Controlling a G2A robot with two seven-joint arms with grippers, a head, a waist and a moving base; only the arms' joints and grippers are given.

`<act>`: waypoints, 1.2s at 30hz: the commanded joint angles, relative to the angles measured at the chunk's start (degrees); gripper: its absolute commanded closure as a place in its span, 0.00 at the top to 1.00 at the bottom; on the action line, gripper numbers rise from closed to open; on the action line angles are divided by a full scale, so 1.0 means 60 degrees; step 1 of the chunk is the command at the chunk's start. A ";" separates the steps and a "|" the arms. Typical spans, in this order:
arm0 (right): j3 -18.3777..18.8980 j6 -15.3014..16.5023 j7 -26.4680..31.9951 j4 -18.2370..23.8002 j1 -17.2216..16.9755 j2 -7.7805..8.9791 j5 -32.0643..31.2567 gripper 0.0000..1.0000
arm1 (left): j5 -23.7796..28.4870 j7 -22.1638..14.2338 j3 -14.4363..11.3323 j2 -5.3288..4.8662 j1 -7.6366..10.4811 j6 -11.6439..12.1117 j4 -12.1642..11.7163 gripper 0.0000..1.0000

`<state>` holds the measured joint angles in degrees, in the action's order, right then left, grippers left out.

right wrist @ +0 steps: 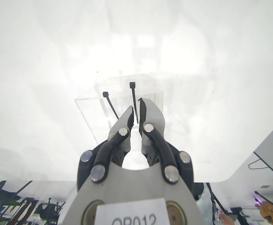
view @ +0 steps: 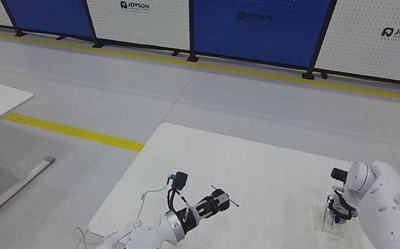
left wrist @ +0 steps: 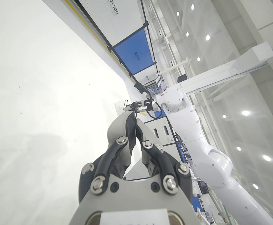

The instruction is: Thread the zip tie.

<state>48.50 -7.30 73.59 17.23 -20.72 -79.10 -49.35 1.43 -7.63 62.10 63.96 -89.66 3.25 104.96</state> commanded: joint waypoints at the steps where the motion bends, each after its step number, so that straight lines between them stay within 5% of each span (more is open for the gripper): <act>1: -0.0017 -0.0036 0.0008 -0.0038 0.0009 -0.0026 -0.0012 0.11 | 0.0000 0.0000 0.0000 0.0000 0.0000 0.0000 0.0000 0.00; 29: -0.0213 -0.0338 -0.0003 -0.0669 0.0245 -0.0358 -0.0253 0.16 | 0.0000 0.0000 0.0000 0.0000 0.0000 0.0000 0.0000 0.00; 33: -0.0234 -0.0368 -0.0005 -0.0739 0.0264 -0.0400 -0.0281 0.12 | 0.0000 0.0000 0.0000 0.0000 0.0000 0.0000 0.0000 0.00; 36: -0.0234 -0.0392 -0.0025 -0.0797 0.0287 -0.0424 -0.0281 0.00 | 0.0000 0.0000 0.0000 0.0000 0.0000 0.0000 0.0000 0.00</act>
<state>47.08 -9.61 73.49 12.55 -19.04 -81.61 -51.05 1.43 -7.63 62.10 63.96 -89.66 3.25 104.96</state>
